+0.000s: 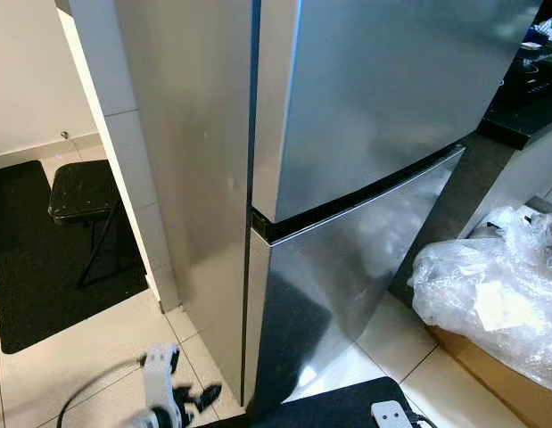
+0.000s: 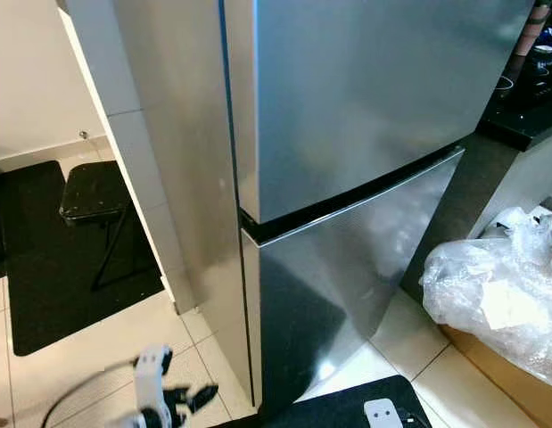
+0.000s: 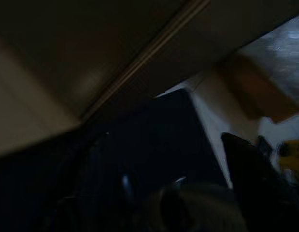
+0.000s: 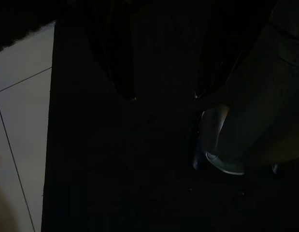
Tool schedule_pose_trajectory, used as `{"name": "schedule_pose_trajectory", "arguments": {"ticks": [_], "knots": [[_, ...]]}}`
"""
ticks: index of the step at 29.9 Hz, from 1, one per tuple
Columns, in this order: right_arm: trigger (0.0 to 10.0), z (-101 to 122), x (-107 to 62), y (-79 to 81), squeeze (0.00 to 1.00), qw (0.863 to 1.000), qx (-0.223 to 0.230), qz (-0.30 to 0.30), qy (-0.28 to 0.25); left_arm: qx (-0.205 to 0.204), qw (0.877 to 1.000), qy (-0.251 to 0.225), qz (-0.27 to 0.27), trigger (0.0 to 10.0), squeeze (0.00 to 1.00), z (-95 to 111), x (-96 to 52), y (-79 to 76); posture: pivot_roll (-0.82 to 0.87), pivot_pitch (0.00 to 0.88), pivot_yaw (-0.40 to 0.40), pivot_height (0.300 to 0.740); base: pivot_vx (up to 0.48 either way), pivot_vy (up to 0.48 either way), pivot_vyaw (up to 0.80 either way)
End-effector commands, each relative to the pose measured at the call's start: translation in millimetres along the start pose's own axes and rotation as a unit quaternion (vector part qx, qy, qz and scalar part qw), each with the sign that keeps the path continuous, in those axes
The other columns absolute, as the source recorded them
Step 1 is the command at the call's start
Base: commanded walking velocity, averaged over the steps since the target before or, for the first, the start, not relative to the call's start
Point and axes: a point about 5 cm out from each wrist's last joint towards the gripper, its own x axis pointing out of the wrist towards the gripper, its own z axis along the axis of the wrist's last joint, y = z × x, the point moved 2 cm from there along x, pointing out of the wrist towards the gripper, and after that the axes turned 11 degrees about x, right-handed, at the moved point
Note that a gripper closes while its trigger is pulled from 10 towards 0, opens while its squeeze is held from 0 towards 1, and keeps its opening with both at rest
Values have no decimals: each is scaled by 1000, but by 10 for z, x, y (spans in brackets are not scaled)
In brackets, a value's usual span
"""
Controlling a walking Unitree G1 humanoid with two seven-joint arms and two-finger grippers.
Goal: Restocking fridge
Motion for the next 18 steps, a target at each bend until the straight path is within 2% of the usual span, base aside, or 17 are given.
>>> {"name": "schedule_pose_trajectory", "arguments": {"ticks": [1,7,8,9,10,11,18], "knots": [[10000,-29,-6,-32,0,1000,3,-3,5,20,999,-23,-34,10000,1000,135,-11,18,80,0,-41,740,0,0,0],[10000,-29,-10,-57,0,1000,5,-8,5,32,993,-81,-83,10000,1000,451,46,-12,75,0,-40,740,0,0,0],[10000,-30,-10,-60,0,1000,5,-8,5,40,991,-84,-97,10000,486,475,55,-38,75,0,-41,740,0,0,0],[10000,-31,-10,-62,0,1000,5,-9,5,46,989,-87,-106,10000,486,491,61,-57,75,0,-41,740,0,0,0],[10000,-33,-11,-66,0,1000,5,-9,6,56,987,-93,-122,10000,0,524,73,-93,74,0,-41,740,0,0,0],[10000,-36,-12,-71,0,1000,5,-10,6,62,984,-98,-138,10000,0,552,82,-128,73,0,-42,740,0,0,0],[10000,-36,-12,-71,0,1000,5,-10,6,62,984,-98,-138,10000,0,552,82,-128,73,0,-42,740,0,0,0]]}}
